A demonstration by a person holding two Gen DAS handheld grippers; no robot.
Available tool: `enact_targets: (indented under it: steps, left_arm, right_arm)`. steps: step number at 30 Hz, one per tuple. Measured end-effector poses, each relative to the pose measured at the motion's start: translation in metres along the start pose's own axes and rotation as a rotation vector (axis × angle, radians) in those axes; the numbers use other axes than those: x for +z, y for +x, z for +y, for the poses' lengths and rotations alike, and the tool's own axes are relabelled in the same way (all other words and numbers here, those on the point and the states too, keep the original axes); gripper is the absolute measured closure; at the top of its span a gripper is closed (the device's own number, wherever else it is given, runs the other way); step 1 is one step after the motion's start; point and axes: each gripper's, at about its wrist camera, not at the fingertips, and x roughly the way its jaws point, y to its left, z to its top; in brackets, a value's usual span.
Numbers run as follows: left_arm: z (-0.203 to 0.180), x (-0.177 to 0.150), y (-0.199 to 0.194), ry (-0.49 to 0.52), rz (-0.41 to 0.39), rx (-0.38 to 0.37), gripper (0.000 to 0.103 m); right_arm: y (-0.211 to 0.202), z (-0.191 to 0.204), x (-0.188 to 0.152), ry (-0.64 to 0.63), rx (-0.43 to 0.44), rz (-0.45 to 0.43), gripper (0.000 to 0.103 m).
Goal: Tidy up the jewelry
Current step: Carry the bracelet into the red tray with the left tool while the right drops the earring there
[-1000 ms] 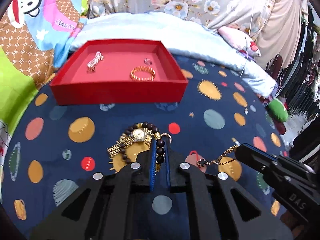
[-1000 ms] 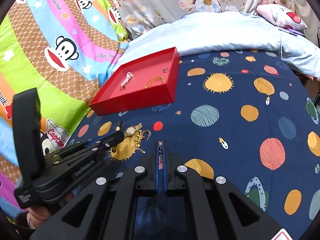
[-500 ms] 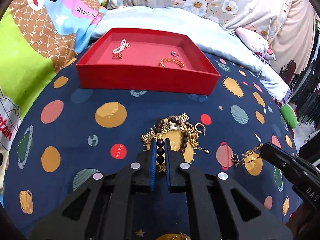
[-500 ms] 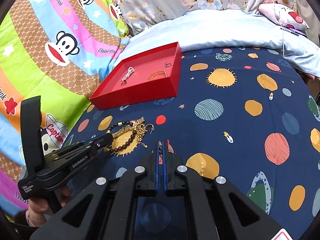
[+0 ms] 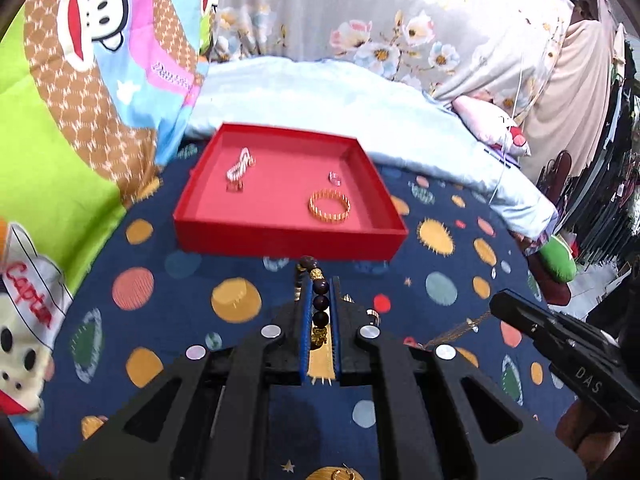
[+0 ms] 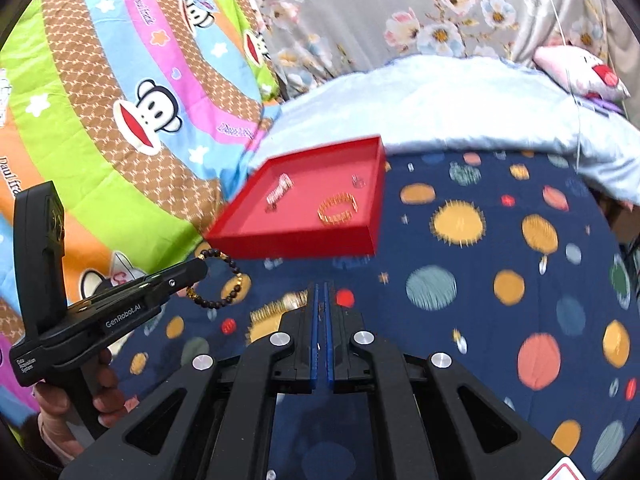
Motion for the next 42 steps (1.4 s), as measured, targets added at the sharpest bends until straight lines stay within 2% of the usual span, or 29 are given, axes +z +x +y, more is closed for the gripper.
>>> enact_targets:
  steps: [8,11,12,15,16,20,23,26,28,33,42]
  left_arm:
    - [0.005,0.041,-0.018,0.039,-0.075,0.02,0.096]
    - [0.007,0.048,-0.021,0.043,-0.094,0.025,0.096]
    - [0.008,0.048,-0.021,0.037,-0.095,0.022,0.096]
    - [0.011,0.041,-0.016,0.024,-0.074,0.015,0.096]
    - [0.012,0.037,-0.012,0.019,-0.062,0.013,0.096]
    - [0.015,0.023,-0.001,-0.001,-0.019,0.01,0.096]
    - [0.016,0.017,0.002,-0.008,-0.007,0.01,0.096]
    - [0.015,0.015,0.002,-0.009,-0.005,0.012,0.096]
    - [0.015,0.014,0.002,-0.009,-0.006,0.014,0.096]
    - [0.018,0.013,0.004,-0.012,-0.001,0.016,0.096]
    - [0.02,0.035,-0.001,0.011,-0.036,0.024,0.096]
  right_arm:
    - [-0.007,0.019,0.045,-0.08,0.015,-0.083,0.103]
    - [0.003,0.018,0.047,-0.084,0.016,-0.044,0.103]
    - [0.007,0.016,0.043,-0.076,0.014,-0.026,0.096]
    - [0.026,0.005,0.016,-0.038,-0.008,0.057,0.065]
    - [0.034,0.001,0.004,-0.028,-0.018,0.092,0.064]
    - [0.062,-0.008,-0.027,-0.013,-0.038,0.198,0.064]
    - [0.075,-0.012,-0.04,-0.005,-0.049,0.238,0.072]
    - [0.084,-0.014,-0.046,-0.008,-0.063,0.259,0.093]
    - [0.086,-0.015,-0.048,-0.009,-0.068,0.258,0.098]
    - [0.07,-0.012,-0.036,-0.016,-0.069,0.192,0.099]
    - [0.026,0.009,0.043,-0.07,-0.008,-0.006,0.099]
